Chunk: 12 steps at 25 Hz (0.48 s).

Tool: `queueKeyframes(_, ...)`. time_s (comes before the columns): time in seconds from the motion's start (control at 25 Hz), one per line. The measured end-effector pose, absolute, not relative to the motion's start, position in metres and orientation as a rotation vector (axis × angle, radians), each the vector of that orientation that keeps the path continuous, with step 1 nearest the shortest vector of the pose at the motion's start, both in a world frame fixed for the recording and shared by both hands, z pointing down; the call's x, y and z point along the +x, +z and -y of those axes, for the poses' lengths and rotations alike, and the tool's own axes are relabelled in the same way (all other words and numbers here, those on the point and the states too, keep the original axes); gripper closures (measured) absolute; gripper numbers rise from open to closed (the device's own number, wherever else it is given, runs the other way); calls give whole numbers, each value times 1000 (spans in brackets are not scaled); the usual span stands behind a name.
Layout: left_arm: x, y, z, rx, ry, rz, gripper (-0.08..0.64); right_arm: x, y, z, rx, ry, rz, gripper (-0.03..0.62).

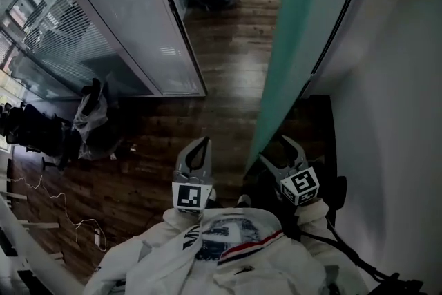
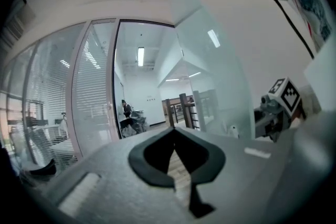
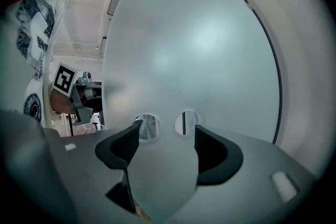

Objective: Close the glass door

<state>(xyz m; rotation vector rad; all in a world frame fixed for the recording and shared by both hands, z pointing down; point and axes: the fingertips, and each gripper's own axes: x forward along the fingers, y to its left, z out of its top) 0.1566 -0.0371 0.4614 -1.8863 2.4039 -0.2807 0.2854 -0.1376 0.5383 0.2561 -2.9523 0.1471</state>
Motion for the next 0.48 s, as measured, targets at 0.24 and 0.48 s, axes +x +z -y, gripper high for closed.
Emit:
queueKeyframes(0.24, 157, 456, 31, -1826, -316, -2443, 565, 259, 542, 143, 103, 126, 2968, 265)
queueKeyframes(0.48, 144, 453, 19, -1735, -328, -2508, 565, 232, 541, 139, 38, 34, 2970, 344)
